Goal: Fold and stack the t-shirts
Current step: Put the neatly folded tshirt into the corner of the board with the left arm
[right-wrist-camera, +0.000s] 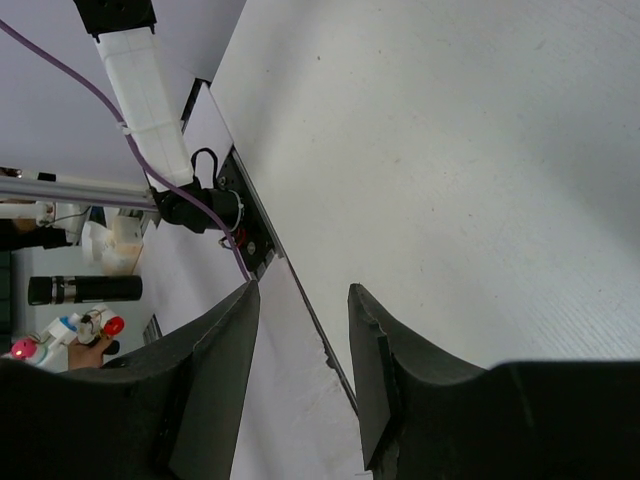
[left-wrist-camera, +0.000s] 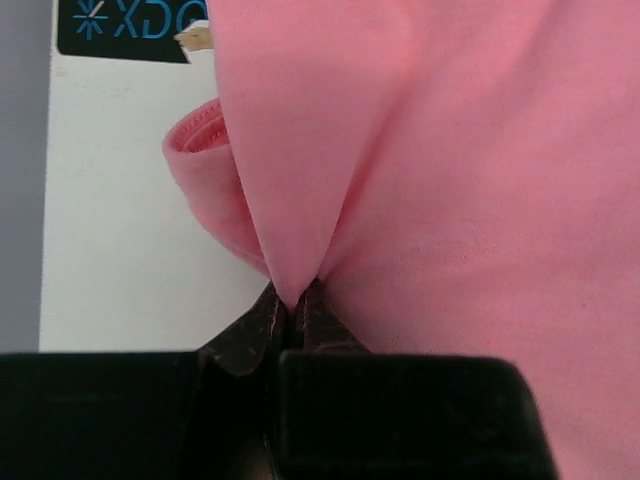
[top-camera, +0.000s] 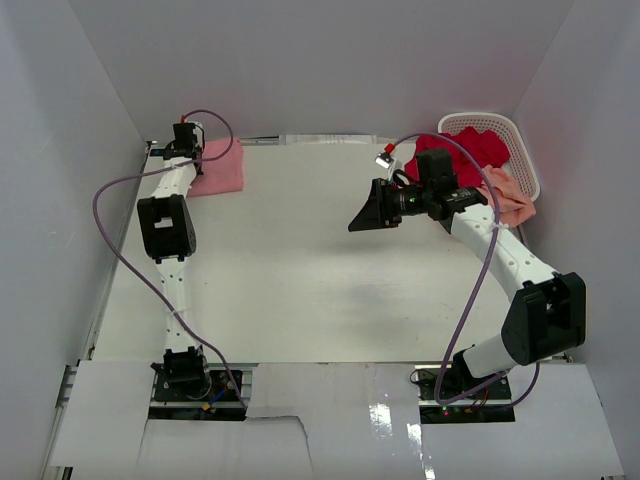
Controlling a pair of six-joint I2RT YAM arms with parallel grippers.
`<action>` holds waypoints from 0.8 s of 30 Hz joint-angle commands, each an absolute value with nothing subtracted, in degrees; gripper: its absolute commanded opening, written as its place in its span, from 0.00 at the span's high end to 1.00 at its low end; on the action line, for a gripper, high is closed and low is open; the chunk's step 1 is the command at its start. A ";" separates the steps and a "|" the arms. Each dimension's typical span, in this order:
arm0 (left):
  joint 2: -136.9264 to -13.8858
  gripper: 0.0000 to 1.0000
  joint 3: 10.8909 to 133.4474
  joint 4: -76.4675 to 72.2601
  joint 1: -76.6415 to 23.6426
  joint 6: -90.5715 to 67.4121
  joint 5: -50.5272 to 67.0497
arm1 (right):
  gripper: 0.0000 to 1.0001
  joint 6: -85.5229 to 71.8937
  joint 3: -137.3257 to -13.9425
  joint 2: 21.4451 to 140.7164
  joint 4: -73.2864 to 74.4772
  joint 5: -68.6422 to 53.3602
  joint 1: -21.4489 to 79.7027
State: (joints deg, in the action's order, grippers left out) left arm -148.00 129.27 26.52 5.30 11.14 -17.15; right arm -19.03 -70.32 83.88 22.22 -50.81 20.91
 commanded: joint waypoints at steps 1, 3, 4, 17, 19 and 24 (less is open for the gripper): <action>-150.73 1.00 129.64 29.18 8.26 13.27 -16.79 | 0.53 -18.72 -69.52 84.20 21.80 -52.47 20.83; -150.56 1.00 130.17 29.53 9.66 12.04 -14.17 | 0.53 -18.72 -69.26 84.29 22.06 -52.47 20.83; -150.47 1.00 130.17 29.44 10.10 11.78 -13.63 | 0.53 -18.98 -69.26 84.29 22.15 -52.38 20.92; -152.84 1.00 135.35 26.37 14.06 10.29 -12.58 | 0.53 -20.04 -73.39 86.92 26.46 -50.89 20.92; -152.58 0.99 135.44 25.23 14.33 9.32 -12.13 | 0.53 -20.56 -72.86 87.10 25.85 -50.80 20.92; -149.86 0.36 135.18 22.25 14.06 9.13 -11.60 | 0.53 -22.15 -69.97 86.57 23.47 -50.71 21.27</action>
